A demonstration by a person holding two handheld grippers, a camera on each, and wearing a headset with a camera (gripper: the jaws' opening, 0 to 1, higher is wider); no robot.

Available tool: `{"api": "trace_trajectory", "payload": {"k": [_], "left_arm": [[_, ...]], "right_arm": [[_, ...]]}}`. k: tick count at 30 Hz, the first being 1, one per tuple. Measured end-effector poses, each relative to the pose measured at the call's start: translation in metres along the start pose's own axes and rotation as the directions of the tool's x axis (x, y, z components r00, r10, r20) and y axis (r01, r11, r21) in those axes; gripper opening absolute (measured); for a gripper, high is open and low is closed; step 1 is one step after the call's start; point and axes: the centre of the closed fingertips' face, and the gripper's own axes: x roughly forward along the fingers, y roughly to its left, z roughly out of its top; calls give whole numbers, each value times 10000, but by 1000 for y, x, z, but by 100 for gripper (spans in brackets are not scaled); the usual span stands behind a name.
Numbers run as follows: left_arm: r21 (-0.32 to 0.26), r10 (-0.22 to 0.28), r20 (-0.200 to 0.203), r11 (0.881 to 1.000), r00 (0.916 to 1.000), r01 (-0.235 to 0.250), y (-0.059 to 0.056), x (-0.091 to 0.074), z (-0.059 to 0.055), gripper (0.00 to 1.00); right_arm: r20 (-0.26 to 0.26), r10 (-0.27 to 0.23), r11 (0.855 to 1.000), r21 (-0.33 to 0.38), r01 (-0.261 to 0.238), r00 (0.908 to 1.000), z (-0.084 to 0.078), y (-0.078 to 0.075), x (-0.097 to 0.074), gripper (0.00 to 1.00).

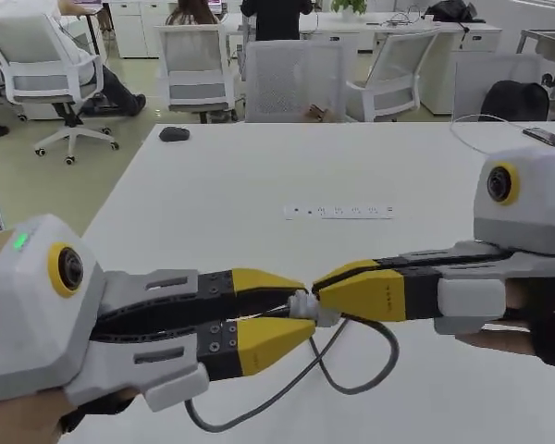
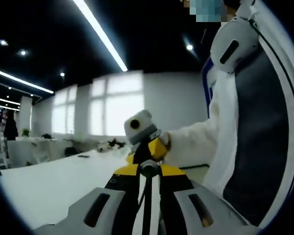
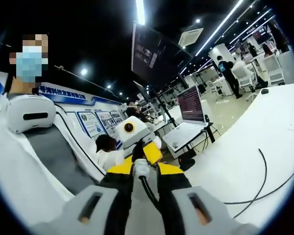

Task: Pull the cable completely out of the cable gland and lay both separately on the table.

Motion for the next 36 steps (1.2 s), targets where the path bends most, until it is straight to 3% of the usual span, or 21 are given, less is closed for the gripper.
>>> {"api": "trace_trajectory", "payload": {"k": [1,4,9,12,13,18,26,31,33,35,36], "left_arm": [[41,-14,35,10000,10000,13,0,0,1,15],[314,100,-16,9995,9999,-100,2,0,2,15],[575,-36,10,9983,10000,35,-2,1,4,15],[569,18,49,9984,10000,-21,0,1,5,15],[504,-74,118,9987,9999,68,-2,1,7,15],[684,-99,56,9976,9999,95,-4,4,6,15],[837,-64,109,9965,9999,54,-2,6,7,15],[291,-97,127,9995,9999,93,-2,4,2,15],[90,-4,87,10000,10000,3,-1,3,0,15],[-602,-45,95,9982,9999,50,-1,2,-2,14],[-410,-37,152,9992,9999,43,-1,1,-1,14]], "right_arm": [[-174,139,9995,287,-134,9998,-3,1,0,20],[336,588,9947,829,-614,9977,7,9,-1,12],[-318,750,9961,486,-734,9967,0,12,-1,12],[-167,716,9964,472,-708,9973,4,12,-4,12],[-214,833,9933,821,-813,9963,4,15,-4,12],[-586,820,9951,599,-785,9949,1,14,-8,12],[-612,896,9918,970,-835,9941,3,13,-10,12],[-1163,668,9911,1223,-525,9910,-2,11,-7,10],[-1393,328,9978,609,-245,9897,-3,9,-6,10],[-1645,21,10000,94,-6,9864,-5,10,-5,9],[-1644,26,10000,65,-16,9864,-5,12,-5,9]]}}
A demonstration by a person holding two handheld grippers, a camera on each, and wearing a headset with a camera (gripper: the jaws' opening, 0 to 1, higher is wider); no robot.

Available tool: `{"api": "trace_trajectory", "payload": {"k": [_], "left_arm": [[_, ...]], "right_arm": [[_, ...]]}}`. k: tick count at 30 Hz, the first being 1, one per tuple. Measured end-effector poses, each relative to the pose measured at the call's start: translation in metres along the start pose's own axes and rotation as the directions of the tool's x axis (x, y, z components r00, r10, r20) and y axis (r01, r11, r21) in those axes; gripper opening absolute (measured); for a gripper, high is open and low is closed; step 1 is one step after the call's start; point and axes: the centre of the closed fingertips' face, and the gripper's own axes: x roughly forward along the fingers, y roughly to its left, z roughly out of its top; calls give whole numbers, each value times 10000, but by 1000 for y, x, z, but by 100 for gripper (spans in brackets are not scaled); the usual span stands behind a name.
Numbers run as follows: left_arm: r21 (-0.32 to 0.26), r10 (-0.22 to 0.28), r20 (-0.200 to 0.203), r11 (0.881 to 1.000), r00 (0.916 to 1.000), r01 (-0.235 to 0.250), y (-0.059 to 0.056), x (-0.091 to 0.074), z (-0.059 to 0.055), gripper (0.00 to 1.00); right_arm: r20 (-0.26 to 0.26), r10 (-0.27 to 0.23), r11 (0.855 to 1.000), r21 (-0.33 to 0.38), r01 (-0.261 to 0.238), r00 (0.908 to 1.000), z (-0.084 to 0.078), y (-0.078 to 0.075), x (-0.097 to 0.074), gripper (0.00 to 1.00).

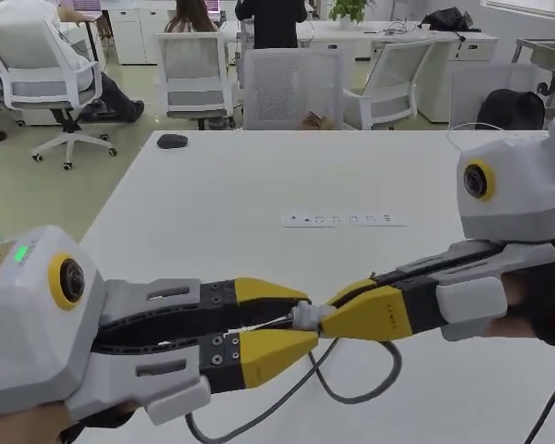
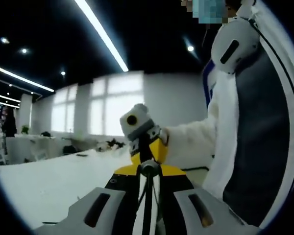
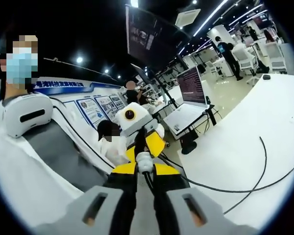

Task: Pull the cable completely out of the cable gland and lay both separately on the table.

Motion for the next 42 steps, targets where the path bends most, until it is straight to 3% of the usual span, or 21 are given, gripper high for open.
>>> {"api": "trace_trajectory", "payload": {"k": [3,5,9,12,13,17,20,21,22,23,25,26,27,28,30,32,36,38,40,41,42], "left_arm": [[-193,57,136,9998,9999,-55,0,-1,1,14],[-453,-9,193,9990,9998,18,-1,-1,0,14],[-933,-68,379,9956,9993,103,-1,0,1,14],[-1353,-34,492,9907,9988,100,1,0,0,14],[-1861,-118,752,9822,9971,257,-1,0,2,14],[-2305,-100,1114,9724,9937,356,0,-3,4,14],[-2586,-72,1200,9652,9927,383,2,-2,6,14],[-2826,-51,1139,9585,9935,373,3,-2,5,14],[-2971,-59,1132,9540,9936,395,3,-2,5,14],[-3334,-116,1162,9415,9932,500,3,-3,4,14],[-3392,-47,1202,9396,9927,455,5,-3,4,14],[-3450,-28,1196,9375,9928,442,5,-4,4,14],[-3569,19,1156,9333,9933,397,6,-4,4,14],[-3694,81,1135,9286,9935,346,7,-4,4,14],[-3986,99,1162,9163,9932,376,8,-5,5,14],[-4047,172,1229,9138,9923,343,9,-6,7,14],[-3961,234,1068,9180,9940,209,10,-6,8,14],[-3718,231,908,9282,9956,124,10,-5,8,14],[-3365,245,905,9417,9956,75,10,-4,10,14],[-2960,169,937,9551,9955,116,9,-3,13,14],[-2422,165,890,9702,9959,55,8,-3,14,14]], "right_arm": [[-63,-249,9996,-113,248,9997,1,1,0,9],[-420,-567,9944,-913,527,9975,-2,0,-1,9],[-537,-739,9908,-1171,673,9958,-1,4,-2,9],[-817,-1184,9614,-2588,936,9896,0,1,-3,9],[-920,-1173,9575,-2745,880,9888,0,4,-3,9],[-1177,-1495,9376,-3323,1029,9817,1,7,0,9],[-1339,-1881,8922,-4374,1123,9730,2,5,1,9],[-1409,-2106,8621,-4933,1159,9674,2,4,1,9],[-1469,-2185,8459,-5215,1122,9647,2,4,1,9],[-1500,-2309,8316,-5434,1149,9613,2,4,2,9],[-1472,-2546,7930,-5975,1193,9558,4,5,3,10],[-1447,-2737,7587,-6401,1210,9509,5,1,2,10],[-1466,-2842,7405,-6613,1198,9475,5,1,2,10],[-1417,-3048,7006,-7032,1209,9418,6,0,2,10],[-1324,-3123,6772,-7255,1227,9407,7,1,3,10],[-1088,-3163,6509,-7476,1321,9424,9,2,4,10],[-834,-3117,6514,-7439,1490,9465,9,-1,4,11],[-766,-2980,6692,-7275,1510,9515,10,-3,1,12],[-609,-2888,6553,-7401,1509,9555,12,-2,-2,12],[-276,-2687,6892,-7038,1722,9628,17,-1,-3,15],[86,-2686,7150,-6683,2053,9632,23,-4,-7,21]]}}
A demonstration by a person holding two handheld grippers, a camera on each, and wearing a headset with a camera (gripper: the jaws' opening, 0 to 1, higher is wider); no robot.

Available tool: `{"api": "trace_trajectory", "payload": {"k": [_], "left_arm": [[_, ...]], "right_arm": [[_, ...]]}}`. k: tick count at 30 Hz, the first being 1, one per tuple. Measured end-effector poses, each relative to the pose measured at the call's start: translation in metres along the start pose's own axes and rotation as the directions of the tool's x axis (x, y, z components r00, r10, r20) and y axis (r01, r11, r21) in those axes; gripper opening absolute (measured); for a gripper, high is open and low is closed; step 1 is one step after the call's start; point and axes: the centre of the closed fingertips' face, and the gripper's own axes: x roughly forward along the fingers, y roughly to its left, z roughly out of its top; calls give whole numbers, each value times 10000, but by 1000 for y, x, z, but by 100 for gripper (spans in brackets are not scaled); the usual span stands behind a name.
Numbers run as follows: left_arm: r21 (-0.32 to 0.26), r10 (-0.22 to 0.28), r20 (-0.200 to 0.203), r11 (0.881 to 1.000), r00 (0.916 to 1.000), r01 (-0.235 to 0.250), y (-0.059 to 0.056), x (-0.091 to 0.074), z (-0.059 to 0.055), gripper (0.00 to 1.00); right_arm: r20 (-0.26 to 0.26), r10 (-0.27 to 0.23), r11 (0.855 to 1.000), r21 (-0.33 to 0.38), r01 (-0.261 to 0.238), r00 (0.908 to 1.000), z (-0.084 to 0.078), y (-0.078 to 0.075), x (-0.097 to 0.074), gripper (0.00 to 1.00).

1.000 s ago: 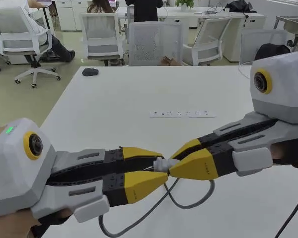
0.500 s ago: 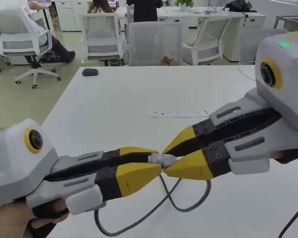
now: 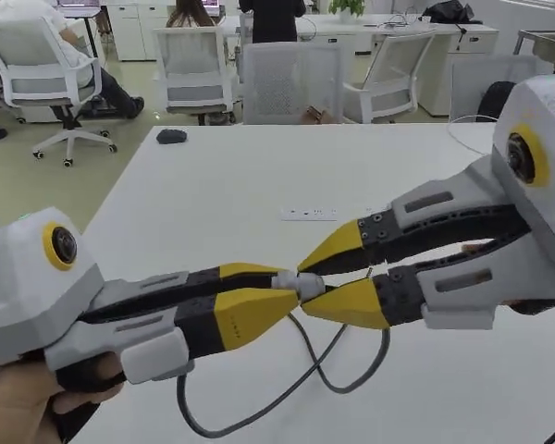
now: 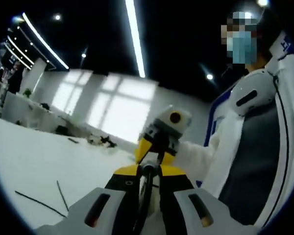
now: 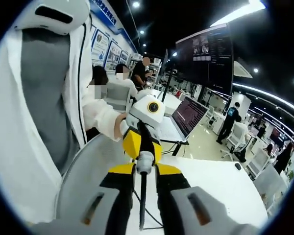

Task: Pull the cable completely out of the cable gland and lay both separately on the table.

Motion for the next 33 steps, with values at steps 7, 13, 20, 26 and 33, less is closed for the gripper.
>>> {"api": "trace_trajectory", "payload": {"k": [7,13,20,26,33], "left_arm": [[1787,-148,103,9838,9998,128,-11,1,13,15],[2255,-228,71,9740,9997,206,-13,5,14,15],[2536,-324,96,9669,9994,289,-14,7,16,15],[2578,-302,41,9658,9995,282,-12,8,15,15],[2503,-255,23,9679,9997,241,-11,8,14,15]], "right_arm": [[2456,303,9075,3995,-1296,9689,19,-8,-19,26],[3035,536,8421,4983,-2064,9513,12,-5,-19,24],[3071,816,8204,5196,-2389,9482,9,2,-13,15],[3138,865,8042,5382,-2522,9455,11,6,-10,12],[2874,839,8012,5498,-2361,9541,13,11,-8,11]]}}
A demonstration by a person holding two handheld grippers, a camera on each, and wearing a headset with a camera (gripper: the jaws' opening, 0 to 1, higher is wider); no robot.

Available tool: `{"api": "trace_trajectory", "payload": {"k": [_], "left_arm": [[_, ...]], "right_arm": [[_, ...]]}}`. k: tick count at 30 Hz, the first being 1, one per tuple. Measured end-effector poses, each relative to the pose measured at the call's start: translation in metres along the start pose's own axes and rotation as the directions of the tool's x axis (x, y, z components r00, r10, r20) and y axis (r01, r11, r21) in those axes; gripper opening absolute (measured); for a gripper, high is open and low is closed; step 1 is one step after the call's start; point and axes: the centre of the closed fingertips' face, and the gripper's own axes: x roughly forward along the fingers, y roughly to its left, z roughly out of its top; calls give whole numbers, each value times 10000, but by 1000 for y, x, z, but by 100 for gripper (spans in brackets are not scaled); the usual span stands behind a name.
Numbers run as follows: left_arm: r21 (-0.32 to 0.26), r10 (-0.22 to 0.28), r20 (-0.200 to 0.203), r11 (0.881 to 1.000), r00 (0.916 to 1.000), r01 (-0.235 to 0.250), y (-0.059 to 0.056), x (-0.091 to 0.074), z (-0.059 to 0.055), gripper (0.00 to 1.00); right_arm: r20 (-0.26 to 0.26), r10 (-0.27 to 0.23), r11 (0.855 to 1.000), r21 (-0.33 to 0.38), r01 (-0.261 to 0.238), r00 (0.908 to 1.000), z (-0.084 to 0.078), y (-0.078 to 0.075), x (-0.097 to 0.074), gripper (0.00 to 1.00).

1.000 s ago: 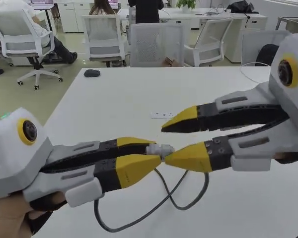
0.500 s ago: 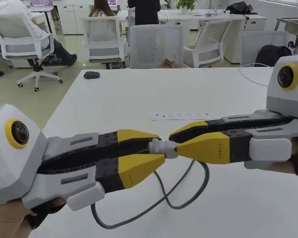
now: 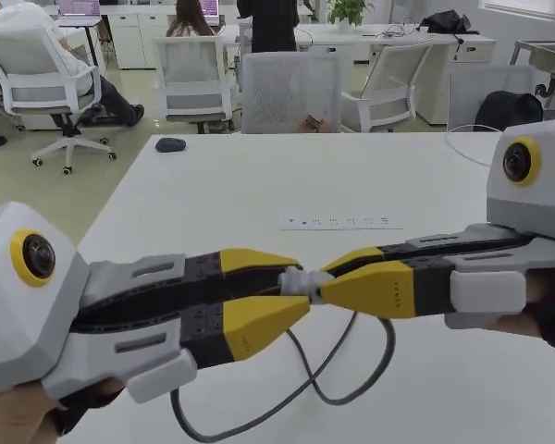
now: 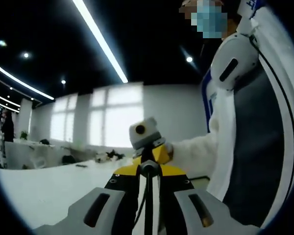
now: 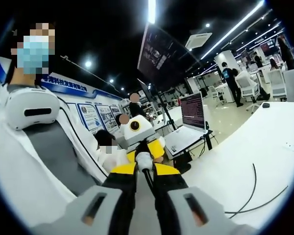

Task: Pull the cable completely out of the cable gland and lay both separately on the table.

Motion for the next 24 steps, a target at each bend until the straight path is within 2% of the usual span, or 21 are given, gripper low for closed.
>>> {"api": "trace_trajectory", "payload": {"k": [2,6,7,11,16,18,19,21,23,24], "left_arm": [[-92,27,40,10000,10000,-27,0,1,0,15],[-558,62,235,9984,9997,-49,3,1,2,15],[-667,64,232,9978,9997,-48,3,1,1,15],[-1031,56,304,9947,9995,-24,3,2,1,15],[-1594,47,569,9872,9984,44,3,2,4,15],[-2005,61,604,9797,9982,61,4,1,4,15],[-2028,124,605,9792,9981,2,6,1,3,15],[-2714,155,563,9625,9983,4,6,-1,1,15],[-2757,183,529,9612,9984,-31,8,-4,1,15],[-2897,216,442,9571,9988,-79,7,-4,-1,15]], "right_arm": [[-110,-120,9997,-196,118,9999,0,2,0,11],[-301,-485,9916,-1212,445,9984,1,3,0,10],[-413,-623,9843,-1679,545,9972,1,4,1,10],[-580,-994,9586,-2732,799,9934,2,1,-3,10],[-651,-1455,8861,-4524,1008,9872,5,5,-2,10],[-709,-1662,8510,-5141,1068,9835,4,5,-1,11],[-715,-1884,8245,-5534,1182,9795,5,1,-2,11],[-748,-2020,7904,-6012,1174,9765,4,2,1,11],[-774,-2056,7885,-6035,1183,9756,2,2,3,11],[-785,-2096,7800,-6145,1182,9746,1,2,4,11]]}}
